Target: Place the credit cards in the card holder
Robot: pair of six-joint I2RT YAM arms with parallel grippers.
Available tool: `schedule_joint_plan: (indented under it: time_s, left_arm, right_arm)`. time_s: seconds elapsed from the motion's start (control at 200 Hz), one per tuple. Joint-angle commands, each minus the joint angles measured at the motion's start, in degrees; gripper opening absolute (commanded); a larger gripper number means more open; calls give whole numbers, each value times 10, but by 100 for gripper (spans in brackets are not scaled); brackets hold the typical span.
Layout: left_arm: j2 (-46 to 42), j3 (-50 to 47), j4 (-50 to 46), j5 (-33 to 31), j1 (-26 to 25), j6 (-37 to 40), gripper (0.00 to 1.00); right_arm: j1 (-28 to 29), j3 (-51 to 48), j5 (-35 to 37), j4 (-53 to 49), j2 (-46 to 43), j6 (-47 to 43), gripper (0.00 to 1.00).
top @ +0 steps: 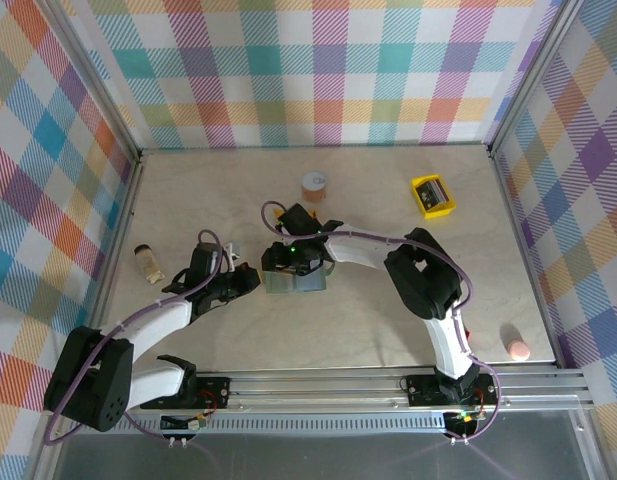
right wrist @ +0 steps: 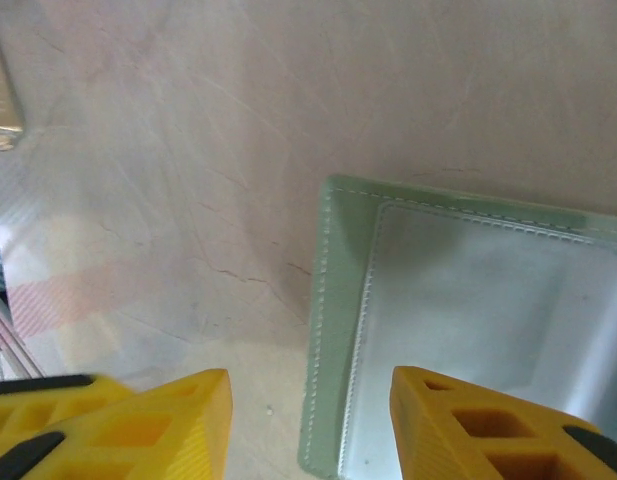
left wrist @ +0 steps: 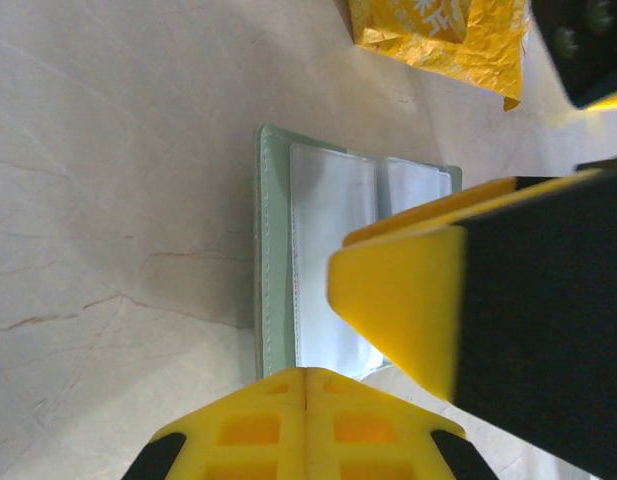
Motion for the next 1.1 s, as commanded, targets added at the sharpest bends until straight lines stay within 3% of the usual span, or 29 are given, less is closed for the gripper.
schedule_joint_plan:
  time_s: [0.0,0.17,0.33,0.4,0.52,0.68,0.85,0.945,1.095]
  left_arm:
    - [-15,-11,-28,-1,11,-4,4]
    - [-21,-12,-12,12,11,3,4]
    - [-35,-15,20,30,11,0,8]
    - [-41,-13,40,48,10,-3,17]
    - [-47,-3,79,80,6,-15,41]
    - [-38,21,128,96,-5,-29,58]
    - [-14,65,114,103,-6,-20,67]
    - [-1,86,89,99,-6,-8,78]
    - [22,104,76,104,-5,-4,80]
  right_arm:
    - [2,13,-16,8,7,4,46]
    - [-10,-46,-7,45,-66,3,46]
    - [-68,-148,-16,81,-191,-8,47]
    - [-112,-205,-19,92,-261,-22,49]
    - [-223,-302,-25,97,-380,-56,56]
    - [-376,-375,-7,63,-490,-130,63]
    - [-462,-352,-25,-43,-507,-215,69]
    - [-473,-353,-39,-52,-505,-237,69]
    - [-473,-353,-32,-50,-493,-231,68]
